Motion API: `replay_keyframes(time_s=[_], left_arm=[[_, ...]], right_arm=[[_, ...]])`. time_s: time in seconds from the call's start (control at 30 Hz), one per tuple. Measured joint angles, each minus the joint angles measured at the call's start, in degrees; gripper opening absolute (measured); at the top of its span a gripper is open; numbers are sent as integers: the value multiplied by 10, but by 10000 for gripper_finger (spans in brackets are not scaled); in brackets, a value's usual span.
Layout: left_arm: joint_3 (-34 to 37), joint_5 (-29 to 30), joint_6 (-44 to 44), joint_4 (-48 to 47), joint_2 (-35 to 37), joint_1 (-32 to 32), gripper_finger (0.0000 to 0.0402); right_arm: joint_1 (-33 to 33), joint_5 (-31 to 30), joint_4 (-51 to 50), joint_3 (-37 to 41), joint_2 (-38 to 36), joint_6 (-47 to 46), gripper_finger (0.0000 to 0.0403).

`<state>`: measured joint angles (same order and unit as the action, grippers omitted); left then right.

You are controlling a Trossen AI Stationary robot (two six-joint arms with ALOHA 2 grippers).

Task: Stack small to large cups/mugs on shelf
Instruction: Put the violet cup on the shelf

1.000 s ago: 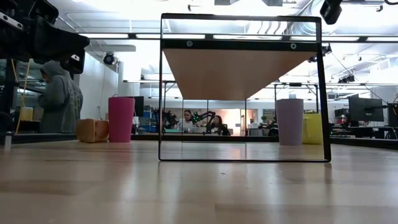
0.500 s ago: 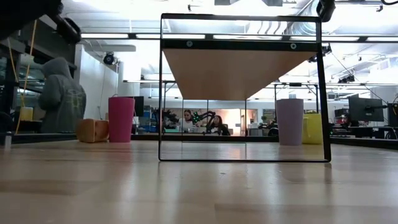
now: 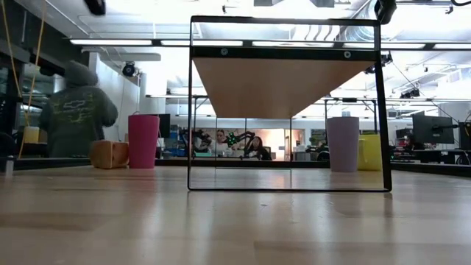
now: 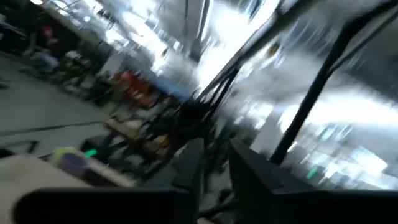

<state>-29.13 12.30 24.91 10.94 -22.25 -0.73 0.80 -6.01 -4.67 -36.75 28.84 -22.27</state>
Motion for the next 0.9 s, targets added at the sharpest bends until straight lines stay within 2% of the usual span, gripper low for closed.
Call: replay_keyframes(time_s=[0.17, 0.3, 0.57, 0.9], left_arm=[[-153, 24, -65, -129, -107, 0, 157], [-228, 23, -67, -191, -162, 0, 185], [-244, 12, -54, -204, -208, 0, 172], [-244, 12, -70, -205, -186, 0, 159]], right_arm=[[0, 0, 1, 0, 0, 5, 138], [0, 0, 1, 0, 0, 16, 138], [0, 0, 13, 0, 0, 16, 138], [0, -2, 21, 0, 1, -2, 138]])
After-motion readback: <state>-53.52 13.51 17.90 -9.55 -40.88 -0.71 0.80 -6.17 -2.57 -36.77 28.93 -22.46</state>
